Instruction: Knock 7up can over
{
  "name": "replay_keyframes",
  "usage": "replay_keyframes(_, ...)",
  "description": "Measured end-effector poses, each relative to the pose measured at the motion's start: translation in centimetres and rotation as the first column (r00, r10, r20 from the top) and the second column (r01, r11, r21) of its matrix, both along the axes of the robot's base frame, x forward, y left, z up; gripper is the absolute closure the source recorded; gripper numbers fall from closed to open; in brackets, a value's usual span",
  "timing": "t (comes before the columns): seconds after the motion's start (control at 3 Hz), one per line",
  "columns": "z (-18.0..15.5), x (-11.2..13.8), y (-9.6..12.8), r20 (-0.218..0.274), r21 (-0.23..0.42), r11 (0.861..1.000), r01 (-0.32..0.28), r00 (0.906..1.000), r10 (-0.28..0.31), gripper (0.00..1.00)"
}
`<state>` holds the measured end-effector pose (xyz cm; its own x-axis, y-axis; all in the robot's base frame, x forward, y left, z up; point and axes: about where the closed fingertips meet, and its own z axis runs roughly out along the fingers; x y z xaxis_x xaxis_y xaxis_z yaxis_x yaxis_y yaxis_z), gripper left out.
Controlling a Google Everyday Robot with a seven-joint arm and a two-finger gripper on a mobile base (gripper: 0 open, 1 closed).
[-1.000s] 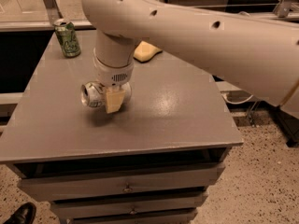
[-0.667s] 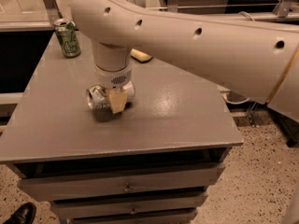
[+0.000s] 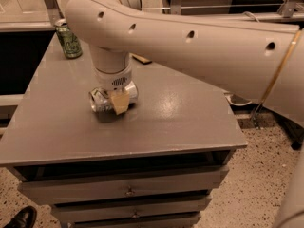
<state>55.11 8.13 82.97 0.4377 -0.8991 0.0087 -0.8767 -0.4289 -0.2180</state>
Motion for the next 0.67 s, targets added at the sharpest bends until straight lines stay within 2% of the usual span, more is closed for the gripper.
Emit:
replay_keyframes(0.33,-0.11,0.07,-0.18,-0.001,-0.019,1.000,-0.006,1.0000,0.006,0.05)
replay_keyframes(0.67,0.27,0.07,-0.18,-0.001,-0.019,1.000,-0.006,1.0000,0.006,0.00)
